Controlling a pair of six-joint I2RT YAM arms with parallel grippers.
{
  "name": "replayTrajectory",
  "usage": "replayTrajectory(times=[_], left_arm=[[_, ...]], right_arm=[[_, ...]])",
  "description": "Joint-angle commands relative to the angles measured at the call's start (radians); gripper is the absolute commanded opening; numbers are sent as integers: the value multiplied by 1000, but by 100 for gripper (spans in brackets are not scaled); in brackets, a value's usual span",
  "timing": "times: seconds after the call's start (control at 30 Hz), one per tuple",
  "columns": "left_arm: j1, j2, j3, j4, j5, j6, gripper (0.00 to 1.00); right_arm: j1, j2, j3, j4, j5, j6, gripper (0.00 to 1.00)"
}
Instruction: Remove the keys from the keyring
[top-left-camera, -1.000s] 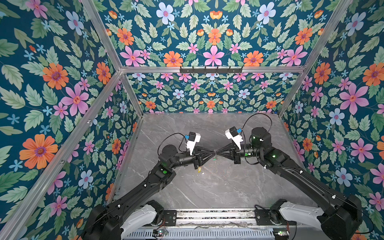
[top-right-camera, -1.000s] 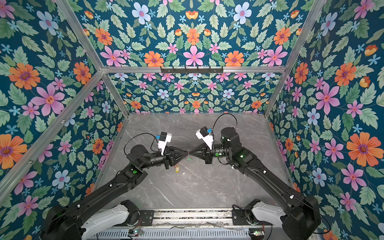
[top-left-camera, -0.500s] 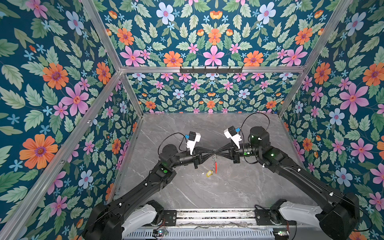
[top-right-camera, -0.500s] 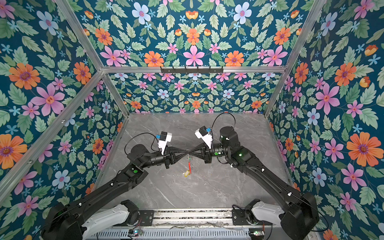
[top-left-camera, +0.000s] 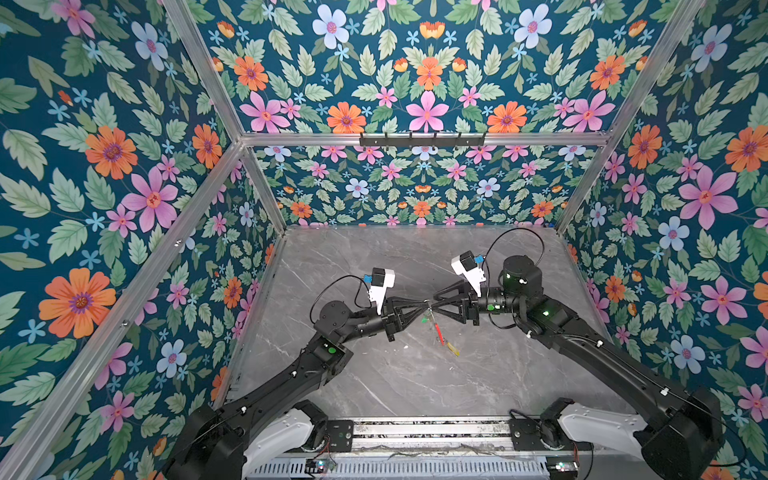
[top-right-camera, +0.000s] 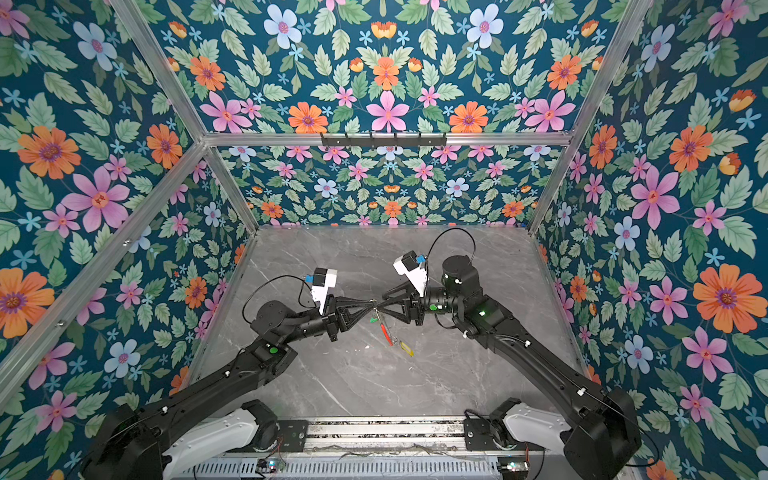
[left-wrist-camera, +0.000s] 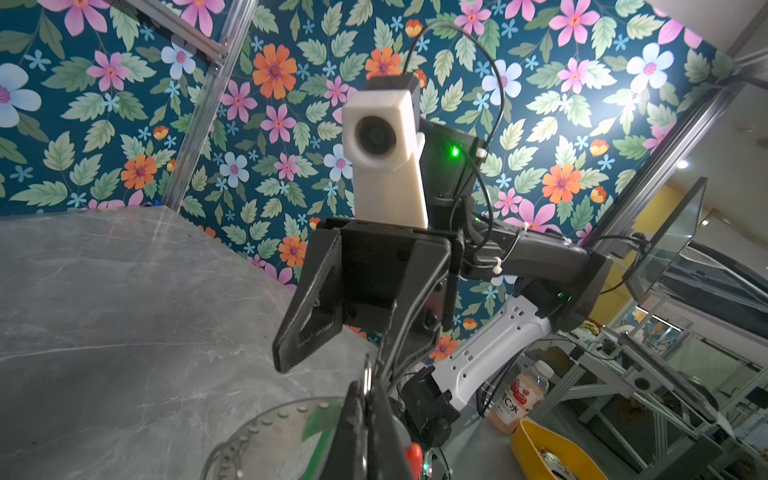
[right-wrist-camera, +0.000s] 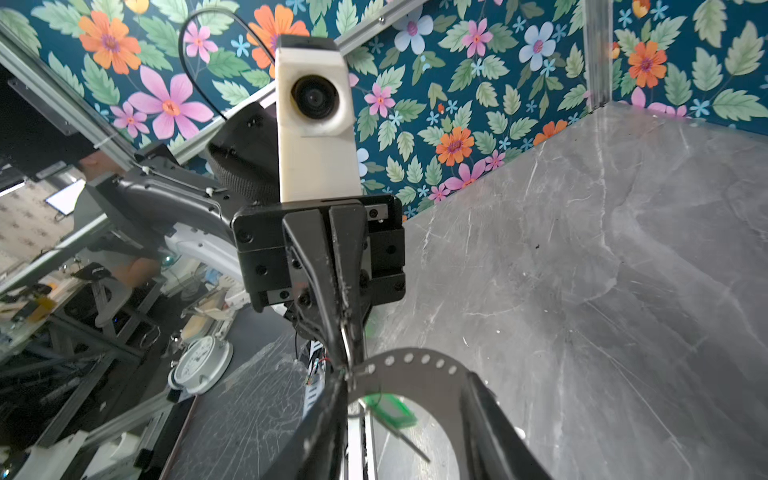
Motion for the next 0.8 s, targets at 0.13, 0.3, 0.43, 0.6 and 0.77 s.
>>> replayTrajectory(times=[0.13,0.3,0.43,0.6,0.77], left_arm=[[-19,11,-28,207,-107,-64,0],[-42,15,-29,209,-147,-51,0],[-54,19,-29,223,-146,-42,0],[-72,-4,3,94,-231,9,0],[-182,-71,68,-205,-481,205,0]], right_arm=[[2,-91,-99,183,142,56,51],[2,-108,-123,205,154,69,50],[6,-99,-121,209,95,63,51],[32,-102,-129,180,125,28,52],[35,-123,-150,155,214,8,52]])
